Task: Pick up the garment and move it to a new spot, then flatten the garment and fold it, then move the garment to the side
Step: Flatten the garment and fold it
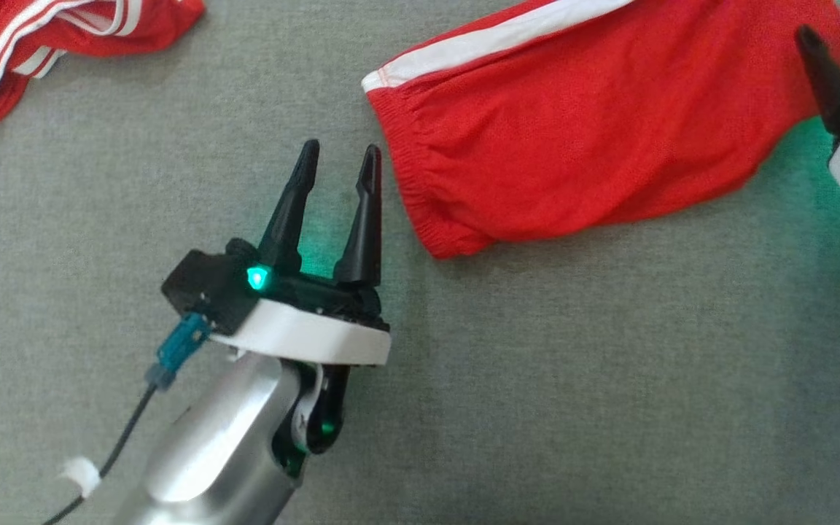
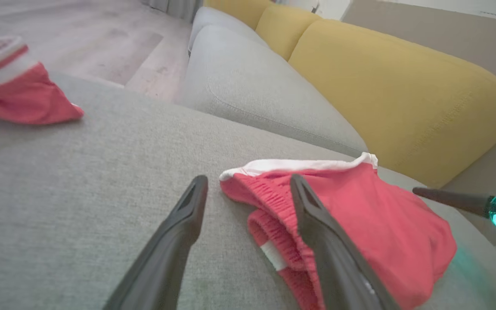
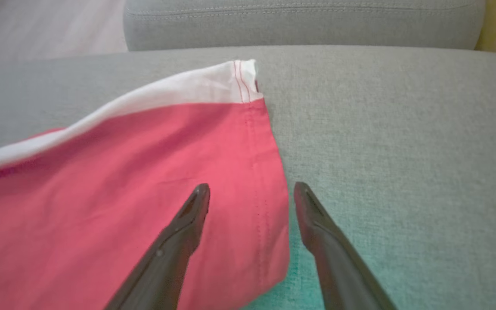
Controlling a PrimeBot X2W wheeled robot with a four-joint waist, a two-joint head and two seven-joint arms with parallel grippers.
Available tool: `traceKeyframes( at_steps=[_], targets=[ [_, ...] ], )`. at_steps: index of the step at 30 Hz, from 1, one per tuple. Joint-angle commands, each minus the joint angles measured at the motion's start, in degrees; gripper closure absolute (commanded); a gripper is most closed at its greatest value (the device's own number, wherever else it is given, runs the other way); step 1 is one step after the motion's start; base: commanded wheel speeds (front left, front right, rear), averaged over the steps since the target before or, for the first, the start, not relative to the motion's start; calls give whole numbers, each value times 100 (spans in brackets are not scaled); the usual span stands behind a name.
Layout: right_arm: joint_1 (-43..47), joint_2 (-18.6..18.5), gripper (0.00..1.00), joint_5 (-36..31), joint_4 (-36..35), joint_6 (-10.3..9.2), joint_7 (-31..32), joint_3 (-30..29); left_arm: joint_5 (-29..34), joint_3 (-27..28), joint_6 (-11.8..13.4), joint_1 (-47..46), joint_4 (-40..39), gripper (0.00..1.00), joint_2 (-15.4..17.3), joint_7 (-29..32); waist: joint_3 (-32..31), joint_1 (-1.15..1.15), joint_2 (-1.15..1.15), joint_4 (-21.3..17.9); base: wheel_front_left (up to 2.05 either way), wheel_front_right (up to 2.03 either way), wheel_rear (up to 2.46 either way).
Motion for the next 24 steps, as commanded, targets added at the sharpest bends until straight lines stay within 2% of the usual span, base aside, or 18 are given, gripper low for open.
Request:
traceKeyframes(
  at_steps=[1, 6, 8, 13, 18, 19, 20, 21, 24],
  targets=[
    [-112, -100, 0, -136, -135, -4, -44, 47, 249, 183, 73, 32, -337, 0, 89, -81, 69, 0, 0, 84, 0, 0, 0],
    [-247, -14, 0, -330, 262, -4, -28, -184, 1143, 396, 212, 239, -733, 0, -31, -112, 148, 0, 0, 263, 0, 0, 0],
    [-337, 18, 0, -402, 454, -4, 60, -226, 1486, 514, 171, 429, -849, 0, -144, -113, 164, 0, 0, 339, 0, 0, 0],
    [-500, 273, 0, -19, 960, -4, 477, -315, 1918, 817, -127, 887, -855, 0, -431, -115, 92, 0, 0, 505, 0, 0, 0],
    [-430, 360, 0, 503, 1046, -4, 1044, -134, 2127, 1121, -479, 1210, -784, 0, -621, -115, -33, 0, 0, 597, 0, 0, 0],
    [-388, 340, 7, 569, 1009, -4, 1097, -87, 2155, 1190, -540, 1262, -775, 0, -654, -115, -64, 0, 0, 605, 0, 0, 0],
    [-353, 318, 51, 589, 978, -4, 1097, -75, 2186, 1261, -598, 1314, -764, 0, -680, -115, -91, 0, 0, 605, 0, 0, 0],
    [-332, 294, 100, 606, 932, -4, 1062, -34, 2223, 1324, -654, 1362, -745, 0, -701, -115, -111, 0, 0, 600, 0, 0, 0],
    [-303, 215, 100, 649, 881, -4, 737, -86, 2317, 1502, -808, 1503, -674, 0, -759, -115, -225, 0, 0, 549, 0, 0, 0]
  ],
)
